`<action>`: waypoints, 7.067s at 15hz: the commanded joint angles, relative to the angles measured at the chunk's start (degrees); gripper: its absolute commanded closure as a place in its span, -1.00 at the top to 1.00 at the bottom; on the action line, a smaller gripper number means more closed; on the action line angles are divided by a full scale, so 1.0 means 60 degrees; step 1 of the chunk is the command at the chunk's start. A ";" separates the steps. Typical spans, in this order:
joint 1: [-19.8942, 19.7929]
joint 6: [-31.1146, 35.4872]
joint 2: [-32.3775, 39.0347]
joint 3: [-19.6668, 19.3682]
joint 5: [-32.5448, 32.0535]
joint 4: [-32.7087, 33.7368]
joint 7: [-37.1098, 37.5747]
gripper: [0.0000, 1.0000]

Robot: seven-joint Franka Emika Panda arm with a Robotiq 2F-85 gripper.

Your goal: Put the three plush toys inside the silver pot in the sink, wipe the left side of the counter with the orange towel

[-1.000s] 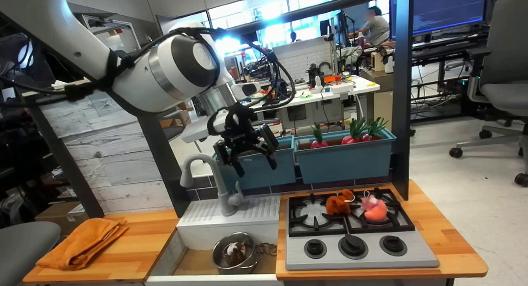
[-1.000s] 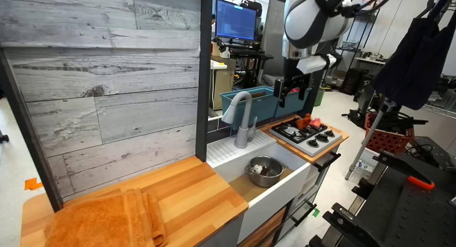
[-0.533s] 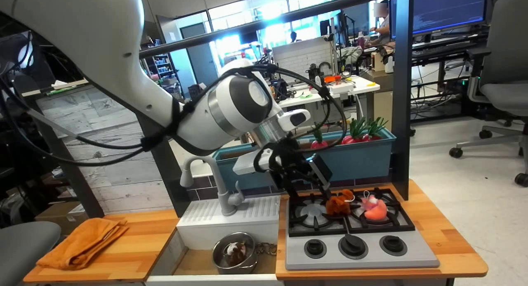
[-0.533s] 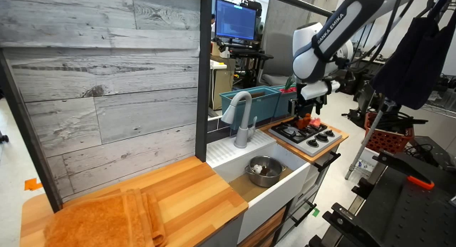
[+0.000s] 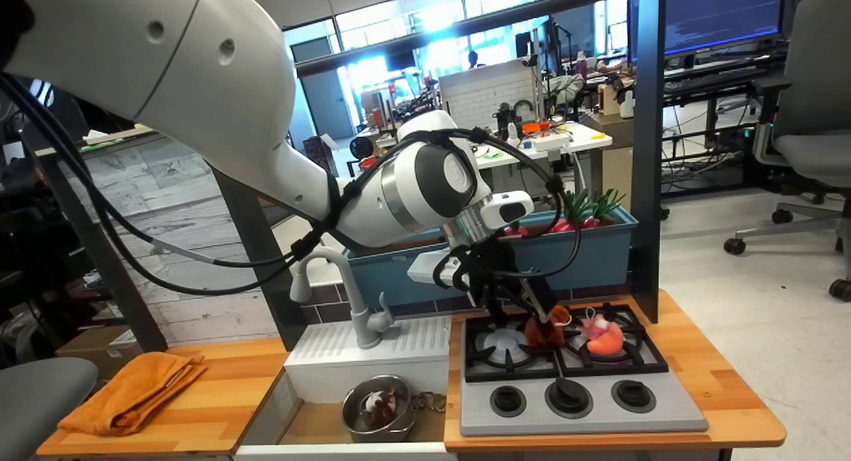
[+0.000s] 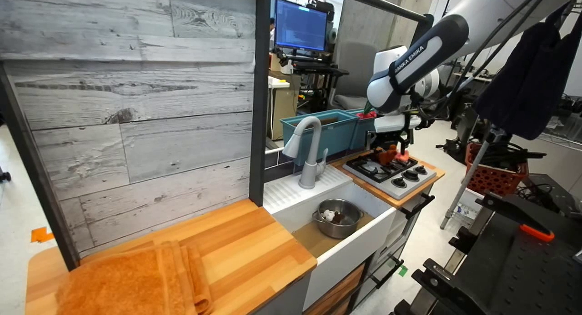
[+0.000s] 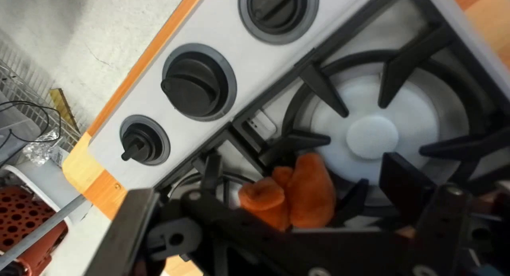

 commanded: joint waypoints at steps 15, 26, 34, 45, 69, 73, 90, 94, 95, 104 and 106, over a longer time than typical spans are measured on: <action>-0.0690 -0.0096 0.1465 0.0189 -0.0022 0.2426 0.0956 -0.58; -0.0868 0.1981 -0.2225 0.2558 0.0064 -0.2281 -0.4822 -0.91; -0.1104 0.1590 -0.4173 0.4009 0.0390 -0.5675 -0.7935 -0.91; -0.0300 0.3053 -0.3655 0.4280 0.0250 -0.7379 -0.8330 -0.91; 0.0390 0.6075 -0.4895 0.2388 -0.0095 -0.8650 -0.6278 1.00; -0.0104 0.5709 -0.5559 0.2033 0.0447 -0.8425 -0.5280 1.00; -0.1194 0.2997 -0.2736 0.0746 0.0847 -0.3404 -0.2962 1.00; -0.1510 0.1780 -0.1387 0.0813 0.1055 -0.1557 -0.2342 1.00; -0.1562 0.1518 -0.1085 0.0798 0.1099 -0.1125 -0.2164 1.00; -0.2337 0.0185 0.1365 0.0192 0.0771 0.2737 -0.0760 1.00; -0.2466 0.0151 0.1867 0.0055 0.0755 0.3466 -0.0503 1.00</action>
